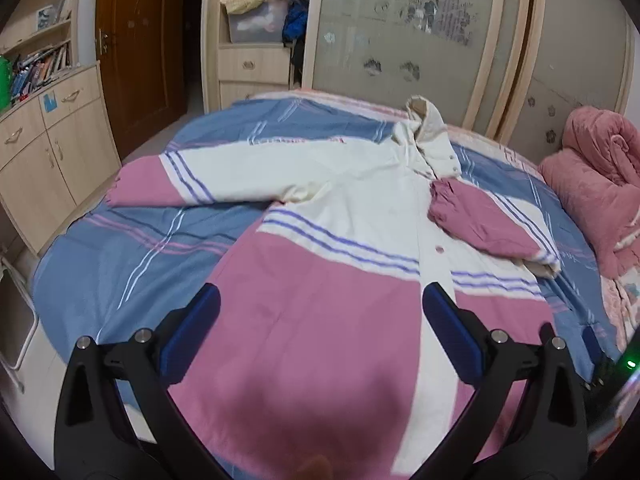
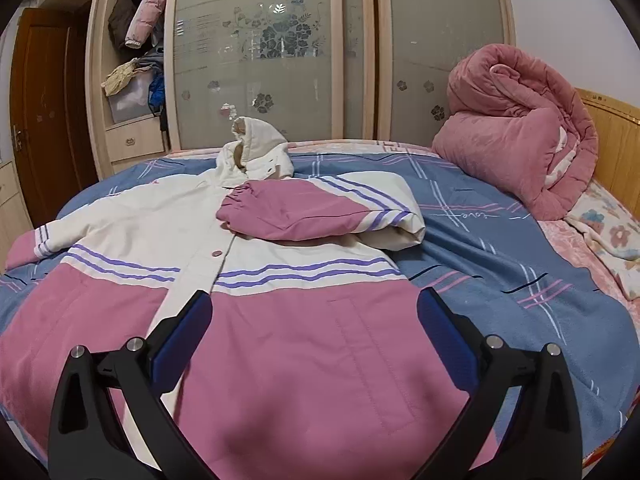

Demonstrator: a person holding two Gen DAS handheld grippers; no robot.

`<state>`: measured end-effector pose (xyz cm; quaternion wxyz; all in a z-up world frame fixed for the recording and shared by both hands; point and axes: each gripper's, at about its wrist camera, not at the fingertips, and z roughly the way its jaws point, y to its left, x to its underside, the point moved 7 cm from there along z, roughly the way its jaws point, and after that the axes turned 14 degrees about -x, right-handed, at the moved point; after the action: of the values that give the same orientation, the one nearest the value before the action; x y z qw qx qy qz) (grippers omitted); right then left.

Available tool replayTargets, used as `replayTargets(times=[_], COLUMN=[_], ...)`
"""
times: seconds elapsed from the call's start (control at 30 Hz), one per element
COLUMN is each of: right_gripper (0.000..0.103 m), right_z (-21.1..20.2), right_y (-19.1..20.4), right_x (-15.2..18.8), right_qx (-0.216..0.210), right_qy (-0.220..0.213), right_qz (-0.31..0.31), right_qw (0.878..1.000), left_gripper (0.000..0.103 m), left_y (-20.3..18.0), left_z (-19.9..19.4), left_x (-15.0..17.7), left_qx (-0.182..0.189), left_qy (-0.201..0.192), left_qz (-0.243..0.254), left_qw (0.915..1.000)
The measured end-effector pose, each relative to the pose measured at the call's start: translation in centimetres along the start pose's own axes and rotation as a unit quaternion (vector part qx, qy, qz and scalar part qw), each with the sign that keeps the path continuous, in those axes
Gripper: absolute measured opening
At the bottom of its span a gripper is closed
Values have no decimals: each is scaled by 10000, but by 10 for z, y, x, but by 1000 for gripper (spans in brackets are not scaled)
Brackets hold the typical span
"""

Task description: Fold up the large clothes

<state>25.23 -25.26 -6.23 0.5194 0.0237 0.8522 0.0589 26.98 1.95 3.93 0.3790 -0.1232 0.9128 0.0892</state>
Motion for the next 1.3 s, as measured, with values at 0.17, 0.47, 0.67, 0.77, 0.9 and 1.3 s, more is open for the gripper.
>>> replayTargets(times=[0.17,0.47,0.67,0.77,0.9,1.3], right_gripper=[102,102,102,102,102,102], right_z=[0,2,5,2,3,20], right_y=[-9,-6,-7,-2,-3,-5], right_x=[-4,-6,-10,-10,-7,0], right_qx=[70,68,-45,-36,20,176], right_qy=[-69,-111,-132,-144,-103,119], right_qz=[122,93,250,141,22,-274], right_qw=[9999,9999,9996,9998,9999,9994], left_gripper=[101,101,101,101,101,101], left_y=[-11,-23,-40,-47,-54,-66], left_z=[-33,-53,-58,-42,-55,-58], left_x=[11,16,19,35,41,30], left_qx=[565,1022,1126,1288,1532,1591], left_qy=[447,724,682,1232,1341,477], left_qz=[326,430,679,746,970,1043], left_qw=[9969,9912,9890,9812,9742,9806])
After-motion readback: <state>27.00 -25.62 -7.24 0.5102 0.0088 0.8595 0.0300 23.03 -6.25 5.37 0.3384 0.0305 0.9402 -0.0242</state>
